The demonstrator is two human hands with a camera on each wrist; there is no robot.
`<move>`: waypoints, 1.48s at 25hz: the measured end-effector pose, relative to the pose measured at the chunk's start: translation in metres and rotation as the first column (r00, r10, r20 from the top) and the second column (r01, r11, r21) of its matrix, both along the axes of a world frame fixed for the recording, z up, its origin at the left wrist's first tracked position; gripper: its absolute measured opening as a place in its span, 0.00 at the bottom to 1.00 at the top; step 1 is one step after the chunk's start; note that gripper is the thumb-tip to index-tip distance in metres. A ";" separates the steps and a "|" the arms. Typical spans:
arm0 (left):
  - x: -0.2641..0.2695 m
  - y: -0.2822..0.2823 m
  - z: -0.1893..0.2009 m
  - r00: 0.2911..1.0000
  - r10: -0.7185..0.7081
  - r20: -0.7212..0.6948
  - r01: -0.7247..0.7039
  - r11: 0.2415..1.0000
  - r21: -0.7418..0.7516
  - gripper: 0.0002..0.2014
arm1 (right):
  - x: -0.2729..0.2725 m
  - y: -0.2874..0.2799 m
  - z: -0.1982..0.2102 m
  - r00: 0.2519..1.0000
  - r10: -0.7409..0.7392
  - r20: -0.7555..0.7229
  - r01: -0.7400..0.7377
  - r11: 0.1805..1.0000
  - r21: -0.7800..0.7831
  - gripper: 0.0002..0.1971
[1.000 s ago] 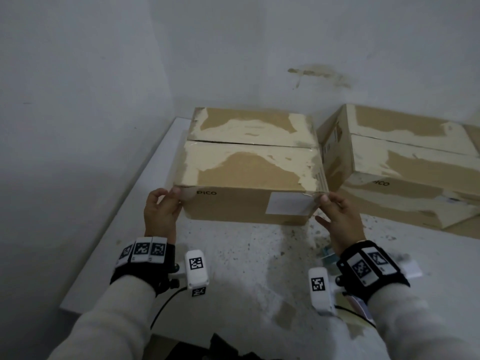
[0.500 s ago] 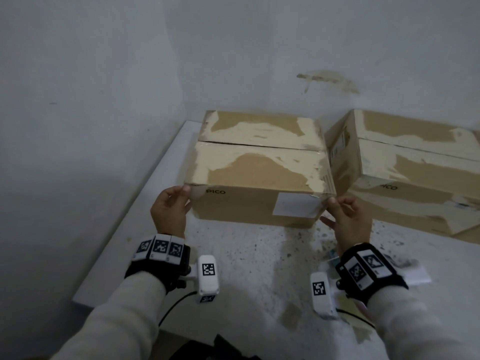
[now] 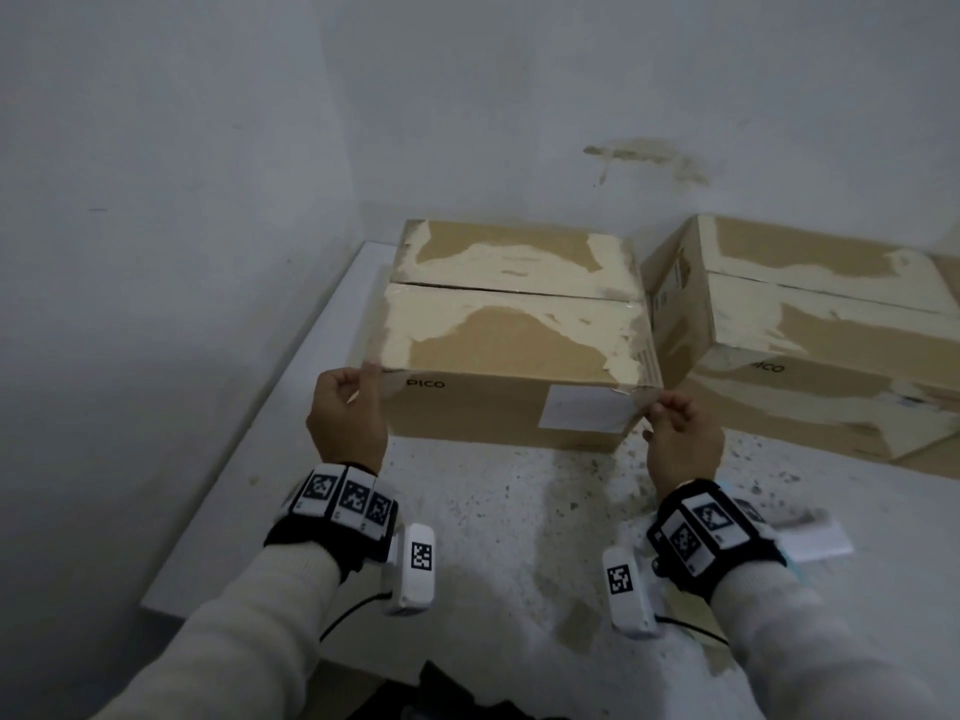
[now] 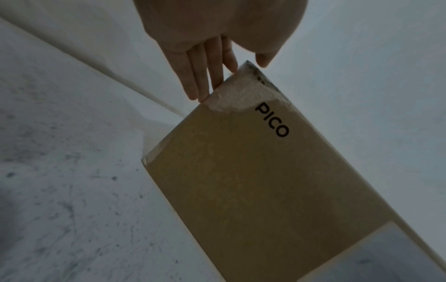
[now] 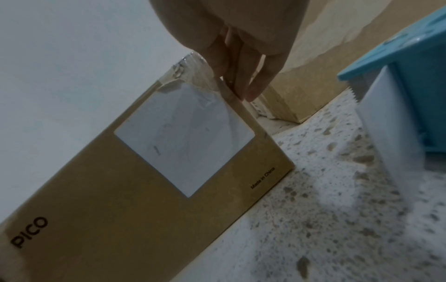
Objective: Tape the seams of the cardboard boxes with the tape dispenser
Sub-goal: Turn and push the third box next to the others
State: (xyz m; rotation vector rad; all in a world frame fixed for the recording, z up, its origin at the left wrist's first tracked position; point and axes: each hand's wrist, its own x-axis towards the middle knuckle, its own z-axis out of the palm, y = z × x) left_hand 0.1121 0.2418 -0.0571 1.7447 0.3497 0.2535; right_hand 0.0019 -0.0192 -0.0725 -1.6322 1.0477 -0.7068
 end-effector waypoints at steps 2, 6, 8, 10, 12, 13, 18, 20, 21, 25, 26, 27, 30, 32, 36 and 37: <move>-0.003 -0.001 0.003 1.000 -0.012 0.019 0.011 0.999 0.036 0.17 | 0.001 0.001 0.001 1.000 -0.014 -0.001 0.014 1.000 -0.001 0.07; -0.004 -0.001 0.003 0.999 -0.046 -0.015 0.046 0.999 -0.001 0.19 | 0.001 0.003 0.000 1.000 -0.013 -0.018 0.013 1.000 -0.010 0.04; -0.006 -0.006 0.004 0.991 -0.132 -0.011 0.132 0.990 0.041 0.22 | 0.000 0.005 0.003 0.999 0.002 -0.034 -0.003 1.000 -0.004 0.08; -0.004 -0.011 0.003 0.981 -0.195 -0.019 0.196 0.977 0.083 0.23 | -0.002 0.007 0.007 0.994 0.057 -0.092 -0.062 0.997 -0.052 0.16; -0.001 -0.015 0.002 0.981 -0.190 -0.043 0.193 0.980 0.052 0.23 | -0.004 0.014 0.011 0.981 0.129 -0.142 -0.141 0.987 -0.082 0.22; 0.000 -0.016 0.002 0.982 -0.185 -0.042 0.187 0.982 0.040 0.23 | -0.005 0.019 0.012 0.975 0.176 -0.138 -0.184 0.981 -0.052 0.25; 0.000 -0.019 -0.001 0.988 -0.148 -0.040 0.151 0.986 0.071 0.22 | -0.005 0.025 0.008 0.947 0.313 -0.072 -0.309 0.949 0.059 0.30; 0.001 -0.018 -0.001 0.990 -0.134 -0.042 0.137 0.988 0.072 0.22 | -0.004 0.019 0.007 0.951 0.288 -0.116 -0.291 0.957 -0.013 0.24; 0.002 -0.017 -0.002 0.991 -0.128 -0.040 0.131 0.988 0.076 0.21 | -0.004 0.016 0.007 0.957 0.261 -0.124 -0.270 0.961 -0.059 0.22; 0.004 -0.011 0.004 0.996 -0.086 -0.007 0.087 0.994 0.069 0.20 | 0.000 0.010 0.018 0.978 0.208 -0.037 -0.210 0.973 -0.092 0.17; 0.005 -0.009 0.005 0.997 -0.073 -0.004 0.073 0.996 0.060 0.19 | 0.001 0.008 0.020 0.984 0.179 -0.020 -0.180 0.982 -0.051 0.17; 0.007 -0.005 0.007 0.998 -0.062 -0.005 0.062 0.997 0.052 0.17 | 0.002 0.006 0.019 0.989 0.149 -0.008 -0.149 0.989 -0.009 0.18; 0.018 0.004 0.016 0.997 -0.059 -0.047 0.064 0.993 0.102 0.17 | 0.007 0.001 0.017 0.993 0.113 0.018 -0.114 0.992 0.057 0.18; 0.026 0.001 0.018 0.992 -0.113 -0.054 0.117 0.989 0.089 0.08 | 0.014 -0.001 0.018 0.989 0.131 0.070 -0.138 0.986 0.095 0.12; 0.044 -0.008 0.018 0.958 -0.269 -0.100 0.253 0.956 -0.150 0.19 | 0.030 0.000 0.023 0.955 0.288 0.070 -0.294 0.950 0.106 0.29; 0.047 -0.006 0.015 0.954 -0.278 -0.114 0.252 0.947 -0.200 0.18 | 0.030 -0.001 0.022 0.955 0.288 0.071 -0.295 0.949 0.114 0.28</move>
